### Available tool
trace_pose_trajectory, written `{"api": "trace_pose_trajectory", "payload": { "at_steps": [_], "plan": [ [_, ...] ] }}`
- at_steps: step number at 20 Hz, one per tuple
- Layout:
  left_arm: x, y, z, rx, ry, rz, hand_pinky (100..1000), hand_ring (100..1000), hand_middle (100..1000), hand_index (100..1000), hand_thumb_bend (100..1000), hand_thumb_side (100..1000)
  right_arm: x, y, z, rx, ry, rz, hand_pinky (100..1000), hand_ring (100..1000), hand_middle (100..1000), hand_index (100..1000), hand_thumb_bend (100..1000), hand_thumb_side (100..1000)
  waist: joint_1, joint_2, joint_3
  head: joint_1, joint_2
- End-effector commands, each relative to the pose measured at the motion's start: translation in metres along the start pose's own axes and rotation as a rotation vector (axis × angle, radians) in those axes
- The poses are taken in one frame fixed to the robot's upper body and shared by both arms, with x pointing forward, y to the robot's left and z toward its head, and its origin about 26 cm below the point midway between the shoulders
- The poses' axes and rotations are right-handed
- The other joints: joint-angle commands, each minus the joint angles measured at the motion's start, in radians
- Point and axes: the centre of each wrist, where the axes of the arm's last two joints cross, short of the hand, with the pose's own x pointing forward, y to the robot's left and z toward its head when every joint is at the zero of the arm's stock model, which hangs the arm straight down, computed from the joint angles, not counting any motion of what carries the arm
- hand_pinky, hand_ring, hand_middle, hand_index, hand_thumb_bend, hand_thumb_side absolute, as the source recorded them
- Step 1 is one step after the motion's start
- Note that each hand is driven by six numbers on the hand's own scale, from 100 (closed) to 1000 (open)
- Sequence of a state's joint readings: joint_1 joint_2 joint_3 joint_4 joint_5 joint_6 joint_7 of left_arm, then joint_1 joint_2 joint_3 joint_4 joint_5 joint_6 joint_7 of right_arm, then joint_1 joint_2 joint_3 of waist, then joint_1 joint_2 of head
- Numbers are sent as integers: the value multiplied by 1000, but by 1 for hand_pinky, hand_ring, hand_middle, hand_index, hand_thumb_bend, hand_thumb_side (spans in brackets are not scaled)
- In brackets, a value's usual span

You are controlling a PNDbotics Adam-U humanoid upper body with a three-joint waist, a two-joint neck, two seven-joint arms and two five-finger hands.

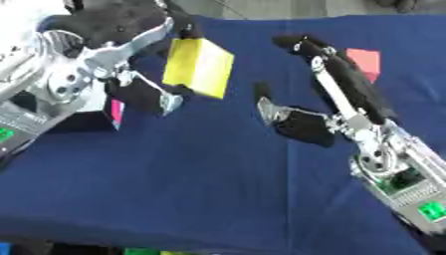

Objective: Pick up the objects with one hand, pass them to the other hand, and then place them into the box on the other side of the table.

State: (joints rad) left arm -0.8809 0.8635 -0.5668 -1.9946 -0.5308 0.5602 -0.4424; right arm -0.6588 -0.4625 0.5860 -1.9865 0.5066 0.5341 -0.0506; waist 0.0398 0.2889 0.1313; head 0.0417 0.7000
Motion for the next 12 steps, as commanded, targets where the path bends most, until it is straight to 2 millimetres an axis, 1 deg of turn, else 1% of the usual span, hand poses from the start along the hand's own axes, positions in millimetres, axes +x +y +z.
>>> {"api": "trace_pose_trajectory", "payload": {
  "at_steps": [1,4,7,9,10,12],
  "plan": [
    [-18,12,9,49,60,-11,716,539,368,478,129,100,-2,-10,0,-21,-8,33,880,879,856,905,164,427,-2,-15,-2,10,-14],
    [-35,14,18,100,141,3,715,536,367,480,100,100,-9,-14,1,-31,0,54,876,876,853,900,188,376,-5,-11,-6,22,-17],
    [-52,22,27,186,253,22,714,534,367,483,100,100,-21,-28,2,-66,8,88,875,874,851,890,219,316,-10,-6,-8,40,-22],
    [-57,24,31,215,291,35,714,534,367,483,100,100,-26,-35,2,-85,7,98,875,874,851,890,219,316,-11,-5,-10,47,-24],
    [-64,28,32,242,335,45,712,529,366,487,100,100,-32,-43,3,-93,14,124,875,865,834,844,255,267,-15,-2,-10,61,-29],
    [-80,34,34,299,434,73,710,527,364,487,100,100,-46,-64,6,-92,25,172,872,864,830,844,246,275,-20,3,-12,90,-37]
  ]
}}
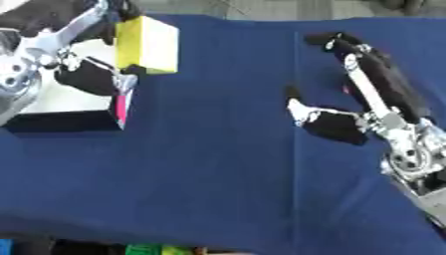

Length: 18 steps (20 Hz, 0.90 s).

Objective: Pick up the objects with one hand, pass them to the other hand, and then place them into the box on the other side of the table.

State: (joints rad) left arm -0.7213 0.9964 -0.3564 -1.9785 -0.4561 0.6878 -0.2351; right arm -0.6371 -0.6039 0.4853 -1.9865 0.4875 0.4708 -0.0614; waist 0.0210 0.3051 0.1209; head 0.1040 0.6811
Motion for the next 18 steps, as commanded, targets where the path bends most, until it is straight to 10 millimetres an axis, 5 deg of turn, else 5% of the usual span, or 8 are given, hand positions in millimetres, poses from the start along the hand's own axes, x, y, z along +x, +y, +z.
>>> {"api": "trace_pose_trajectory", "payload": {
  "at_steps": [1,6,7,18],
  "plan": [
    [-26,22,-7,109,145,6,710,530,367,490,100,100,-20,-37,0,-28,0,72,874,867,834,848,243,271,-4,-10,-2,39,-23],
    [-71,9,-33,95,303,25,711,547,382,503,100,100,-35,-81,-2,-17,16,85,886,896,867,879,188,310,-10,0,-3,68,-43],
    [-78,6,-37,85,321,26,712,552,387,507,100,100,-37,-89,-2,-13,19,89,888,899,873,886,116,338,-12,2,-4,72,-49],
    [-125,-26,-63,-67,447,-2,742,616,473,601,130,100,-38,-141,-3,20,107,171,896,913,885,904,308,301,-29,25,0,92,-105]
  ]
}}
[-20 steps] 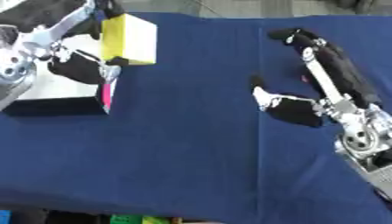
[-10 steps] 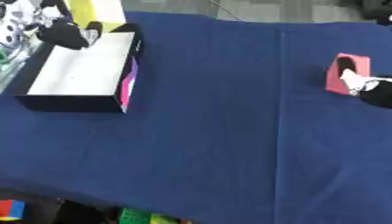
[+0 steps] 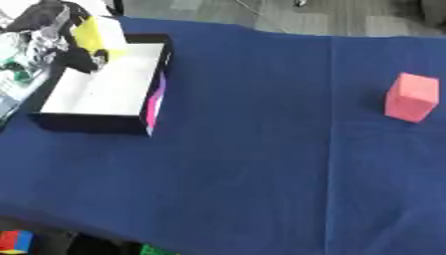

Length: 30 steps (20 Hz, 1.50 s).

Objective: Pick up the objects with one hand, pass them to the other hand, and then place them into the box on the other side of the table.

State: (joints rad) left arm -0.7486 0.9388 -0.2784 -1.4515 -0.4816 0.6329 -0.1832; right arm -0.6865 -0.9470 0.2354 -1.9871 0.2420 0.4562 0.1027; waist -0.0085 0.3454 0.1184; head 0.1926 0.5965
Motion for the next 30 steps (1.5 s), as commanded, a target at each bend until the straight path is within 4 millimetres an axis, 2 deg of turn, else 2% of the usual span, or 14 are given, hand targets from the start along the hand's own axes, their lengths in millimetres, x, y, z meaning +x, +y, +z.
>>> {"api": "trace_pose_trajectory", "payload": {
  "at_steps": [1,3,5,7,9,11,16,18,19,21,22,27,28,30],
  "plan": [
    [-7,8,-7,-29,23,-25,771,658,522,658,173,100,2,-22,2,6,18,63,897,915,886,906,315,300,-1,-13,2,1,-22],
    [-10,6,-11,-76,44,-36,810,715,595,735,223,134,2,-27,2,10,37,82,897,914,885,905,320,299,-4,-10,1,-6,-18],
    [-13,7,-14,-105,72,-47,870,813,724,845,346,243,2,-31,2,2,54,100,897,913,884,902,333,290,-6,-5,1,-12,-11],
    [-14,8,-17,-116,95,-61,892,856,762,877,432,335,2,-33,2,-1,61,115,897,913,884,902,340,288,-7,-1,1,-14,-7],
    [-14,11,-18,-116,117,-73,915,897,792,898,658,523,1,-33,3,6,63,134,898,915,884,902,357,289,-8,4,2,-16,-3],
    [-14,11,-19,-114,136,-103,938,924,814,914,786,612,0,-32,3,19,66,153,899,917,886,903,366,292,-8,8,3,-18,6],
    [-13,16,-19,-112,172,-161,977,962,856,953,892,686,-3,-30,5,47,85,189,900,919,887,904,381,300,-9,14,5,-26,18],
    [-11,21,-18,-101,175,-162,974,959,854,952,875,672,-4,-30,6,51,92,198,899,918,886,903,382,301,-8,15,6,-29,22],
    [-9,24,-16,-89,173,-158,970,955,850,950,821,650,-5,-30,6,50,94,201,899,918,885,902,382,300,-8,15,7,-30,22],
    [-1,35,-11,-43,151,-120,950,932,832,944,603,619,-5,-30,7,49,96,204,900,919,886,903,392,298,-10,16,9,-38,21],
    [4,43,-5,-14,127,-87,946,928,828,942,570,612,-6,-30,7,53,96,207,900,919,886,903,393,298,-11,16,11,-44,19],
    [11,50,6,23,100,-15,946,928,828,942,570,612,-6,-31,7,59,93,213,900,919,886,903,393,298,-12,17,12,-48,17],
    [14,52,7,32,88,-1,838,801,744,857,100,695,-7,-28,7,75,93,210,919,951,905,918,428,272,-17,17,16,-82,6],
    [30,67,14,89,1,76,839,798,749,863,100,734,-15,-13,10,172,107,189,935,965,920,935,421,212,-27,21,42,-155,-16]
  ]
}}
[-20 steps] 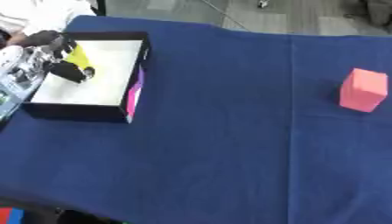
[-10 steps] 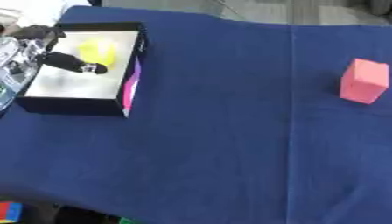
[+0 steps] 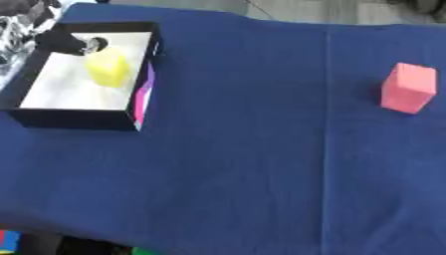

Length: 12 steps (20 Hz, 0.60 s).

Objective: Pick up the objects with one hand, pass them to the other hand, and then place them into the box on the other side of the table.

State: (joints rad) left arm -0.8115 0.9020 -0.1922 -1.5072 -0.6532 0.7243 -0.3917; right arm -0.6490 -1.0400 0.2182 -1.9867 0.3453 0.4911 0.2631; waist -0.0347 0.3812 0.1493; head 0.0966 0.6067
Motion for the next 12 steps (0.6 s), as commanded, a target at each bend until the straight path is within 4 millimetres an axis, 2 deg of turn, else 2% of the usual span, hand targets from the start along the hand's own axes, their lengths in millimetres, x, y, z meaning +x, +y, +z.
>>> {"api": "trace_pose_trajectory", "payload": {
  "at_steps": [1,3,4,8,12],
  "plan": [
    [17,40,14,120,-109,112,840,798,747,858,100,737,-7,5,3,92,13,15,942,971,922,938,420,187,-6,-10,25,-87,-36],
    [35,55,28,184,-226,169,842,799,745,855,100,739,-17,12,3,171,46,-11,950,973,913,940,432,100,-17,1,53,-133,-55],
    [39,56,34,202,-274,185,841,798,743,854,100,738,-21,13,2,203,60,-26,952,969,908,939,427,100,-21,4,63,-148,-61],
    [46,50,56,248,-435,250,838,794,731,846,100,734,-32,13,0,297,108,-70,957,967,897,938,422,100,-30,15,94,-186,-77],
    [43,38,77,275,-559,295,839,793,724,842,100,742,-36,7,-1,341,123,-80,958,966,895,942,418,100,-33,24,110,-204,-83]
  ]
}}
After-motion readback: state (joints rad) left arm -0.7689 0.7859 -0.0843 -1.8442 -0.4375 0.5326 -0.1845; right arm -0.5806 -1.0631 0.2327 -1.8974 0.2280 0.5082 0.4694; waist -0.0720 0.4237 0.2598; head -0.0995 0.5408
